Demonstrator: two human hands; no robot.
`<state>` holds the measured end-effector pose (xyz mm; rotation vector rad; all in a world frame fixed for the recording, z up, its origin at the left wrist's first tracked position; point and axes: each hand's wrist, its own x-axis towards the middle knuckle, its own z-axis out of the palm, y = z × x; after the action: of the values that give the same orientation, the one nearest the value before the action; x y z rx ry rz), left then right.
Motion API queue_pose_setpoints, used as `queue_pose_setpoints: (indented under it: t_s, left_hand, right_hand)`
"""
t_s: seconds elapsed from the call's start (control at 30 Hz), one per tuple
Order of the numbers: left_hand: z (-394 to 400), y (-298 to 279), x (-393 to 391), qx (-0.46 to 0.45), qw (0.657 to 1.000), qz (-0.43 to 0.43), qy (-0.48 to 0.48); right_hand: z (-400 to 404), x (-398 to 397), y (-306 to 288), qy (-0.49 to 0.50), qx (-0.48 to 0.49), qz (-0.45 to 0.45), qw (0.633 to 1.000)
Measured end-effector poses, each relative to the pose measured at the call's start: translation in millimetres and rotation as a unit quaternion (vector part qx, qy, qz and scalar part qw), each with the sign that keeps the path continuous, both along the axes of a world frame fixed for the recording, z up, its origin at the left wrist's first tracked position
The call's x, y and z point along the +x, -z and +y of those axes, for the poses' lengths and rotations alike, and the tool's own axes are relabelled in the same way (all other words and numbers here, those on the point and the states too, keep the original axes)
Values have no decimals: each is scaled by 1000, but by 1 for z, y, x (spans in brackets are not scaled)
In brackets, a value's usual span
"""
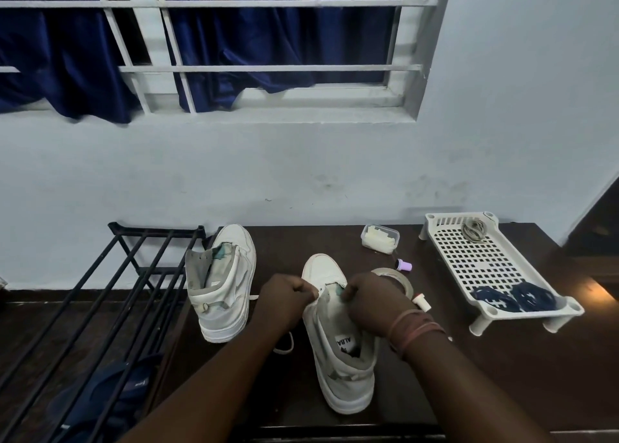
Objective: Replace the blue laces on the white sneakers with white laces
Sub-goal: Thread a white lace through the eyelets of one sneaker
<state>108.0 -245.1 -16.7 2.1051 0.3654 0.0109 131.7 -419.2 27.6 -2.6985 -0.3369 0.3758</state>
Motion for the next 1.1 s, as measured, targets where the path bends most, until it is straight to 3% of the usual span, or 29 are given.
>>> queue_pose_setpoints:
  t_s: [0.27, 0.67, 0.8, 0.97, 1.03, 1.1]
  left_hand:
    - [-10, 5, 3, 27, 998, -41, -47]
    - [-13, 9, 11, 141, 985, -98, 28]
    - [-15, 13, 8, 231, 961, -146, 44]
    - [-14, 19, 6, 386, 899, -190, 81]
    - [-13, 15, 9, 416, 884, -197, 81]
    - [-16, 7, 12, 384, 897, -214, 41]
  right_hand:
    - [22, 20, 9, -27, -64, -77, 995]
    - [27, 22, 19, -14, -58, -32, 998]
    - [28, 22, 19, -8, -54, -30, 998]
    - [28, 25, 17, -8, -43, -7, 999]
    - [26, 24, 12, -19, -32, -10, 999]
    - [22, 24, 4, -21, -19, -23, 999]
